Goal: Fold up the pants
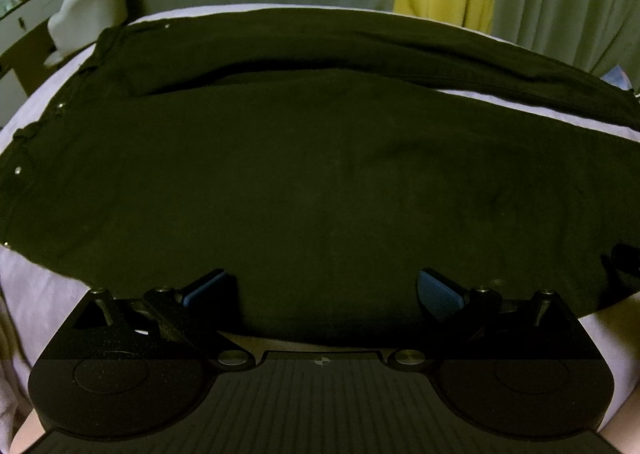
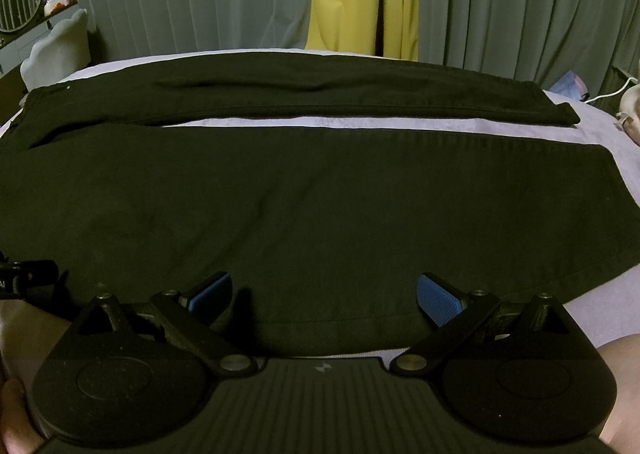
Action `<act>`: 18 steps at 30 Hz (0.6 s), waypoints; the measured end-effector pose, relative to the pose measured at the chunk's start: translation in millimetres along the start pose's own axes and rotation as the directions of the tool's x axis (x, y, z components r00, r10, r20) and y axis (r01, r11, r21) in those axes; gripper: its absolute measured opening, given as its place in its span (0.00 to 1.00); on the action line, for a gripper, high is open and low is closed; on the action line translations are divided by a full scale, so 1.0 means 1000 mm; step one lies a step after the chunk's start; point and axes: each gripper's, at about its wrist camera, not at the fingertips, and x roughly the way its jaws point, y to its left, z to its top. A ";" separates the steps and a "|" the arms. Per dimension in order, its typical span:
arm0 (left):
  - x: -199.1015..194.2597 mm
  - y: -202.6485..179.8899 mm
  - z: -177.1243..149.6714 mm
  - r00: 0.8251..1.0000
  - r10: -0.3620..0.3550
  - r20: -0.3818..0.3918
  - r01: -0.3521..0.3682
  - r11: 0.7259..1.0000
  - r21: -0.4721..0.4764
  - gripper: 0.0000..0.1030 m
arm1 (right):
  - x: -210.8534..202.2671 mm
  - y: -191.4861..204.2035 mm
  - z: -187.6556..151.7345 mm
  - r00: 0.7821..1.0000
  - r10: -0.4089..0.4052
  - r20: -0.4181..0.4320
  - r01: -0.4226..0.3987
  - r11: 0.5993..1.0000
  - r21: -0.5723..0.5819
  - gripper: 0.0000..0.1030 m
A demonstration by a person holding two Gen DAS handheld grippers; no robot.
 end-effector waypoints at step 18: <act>0.000 0.001 -0.001 1.000 -0.012 -0.004 0.012 1.000 -0.004 1.00 | 0.001 -0.004 0.001 1.000 0.019 -0.017 -0.019 1.000 0.023 0.96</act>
